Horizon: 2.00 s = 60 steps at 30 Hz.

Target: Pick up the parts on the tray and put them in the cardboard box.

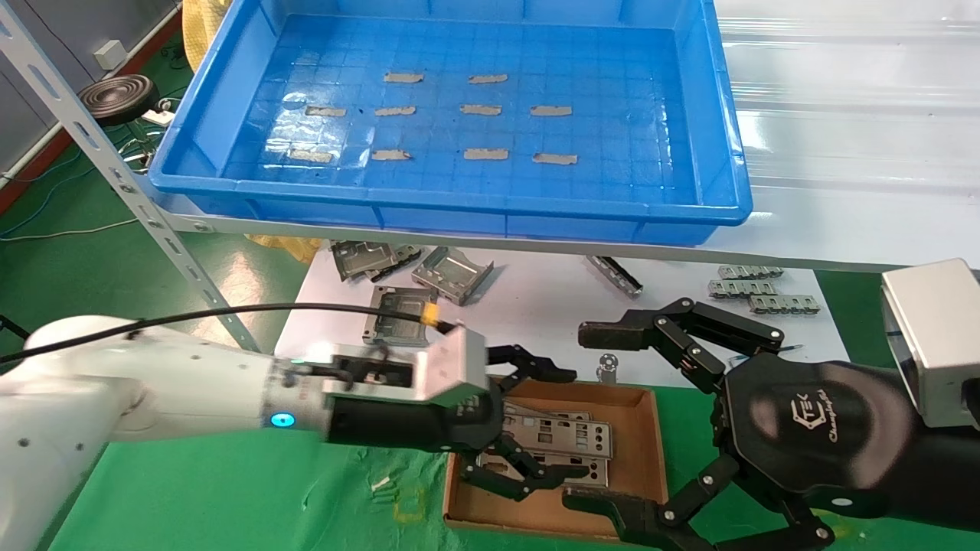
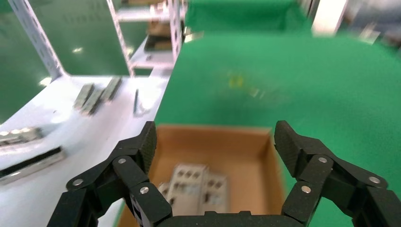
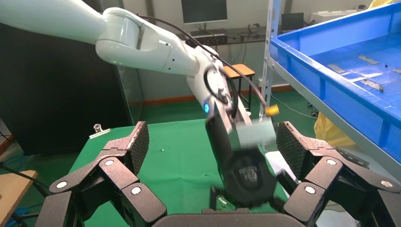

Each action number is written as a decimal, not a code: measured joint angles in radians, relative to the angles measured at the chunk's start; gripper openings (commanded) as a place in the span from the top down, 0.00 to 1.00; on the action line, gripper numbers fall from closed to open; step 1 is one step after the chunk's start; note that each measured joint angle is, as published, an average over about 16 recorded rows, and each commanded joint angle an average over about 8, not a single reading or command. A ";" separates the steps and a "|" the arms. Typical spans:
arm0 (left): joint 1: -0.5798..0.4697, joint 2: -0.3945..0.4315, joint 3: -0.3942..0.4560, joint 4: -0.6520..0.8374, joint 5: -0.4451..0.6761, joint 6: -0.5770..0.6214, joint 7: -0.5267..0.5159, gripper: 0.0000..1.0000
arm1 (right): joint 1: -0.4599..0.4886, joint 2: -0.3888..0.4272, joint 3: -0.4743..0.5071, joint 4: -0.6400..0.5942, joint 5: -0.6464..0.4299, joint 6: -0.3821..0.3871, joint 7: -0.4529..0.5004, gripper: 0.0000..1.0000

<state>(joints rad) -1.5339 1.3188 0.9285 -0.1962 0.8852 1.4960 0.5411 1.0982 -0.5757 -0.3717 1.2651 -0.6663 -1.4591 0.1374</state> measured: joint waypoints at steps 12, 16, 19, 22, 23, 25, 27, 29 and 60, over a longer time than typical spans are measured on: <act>0.011 -0.022 -0.024 0.015 -0.034 0.069 -0.054 0.00 | 0.000 0.000 0.000 0.000 0.000 0.000 0.000 0.00; 0.026 -0.044 -0.044 -0.025 -0.036 0.062 -0.075 0.00 | 0.000 0.000 0.000 0.000 0.000 0.000 0.000 0.00; 0.042 -0.069 -0.066 -0.065 -0.039 0.057 -0.099 0.00 | 0.000 0.000 0.000 0.000 0.000 0.000 0.000 0.00; 0.062 -0.100 -0.095 -0.114 -0.045 0.056 -0.129 0.00 | 0.000 0.000 0.000 0.000 0.000 0.000 0.000 0.00; 0.069 -0.111 -0.105 -0.133 -0.047 0.054 -0.140 0.00 | 0.000 0.000 0.000 0.000 0.000 0.000 0.000 0.00; 0.085 -0.135 -0.126 -0.170 -0.051 0.052 -0.164 0.00 | 0.000 0.000 0.000 0.000 0.000 0.000 0.000 0.00; 0.100 -0.158 -0.148 -0.207 -0.056 0.050 -0.187 0.00 | 0.000 0.000 0.000 0.000 0.000 0.000 0.000 0.00; 0.115 -0.181 -0.169 -0.245 -0.060 0.048 -0.209 0.00 | 0.000 0.000 0.000 0.000 0.000 0.000 0.000 0.00; 0.351 -0.543 -0.498 -0.824 -0.125 0.015 -0.566 0.00 | 0.000 0.000 0.000 0.000 0.000 0.000 0.000 0.00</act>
<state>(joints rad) -1.1825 0.7762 0.4302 -1.0197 0.7603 1.5108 -0.0248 1.0983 -0.5755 -0.3721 1.2647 -0.6660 -1.4591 0.1371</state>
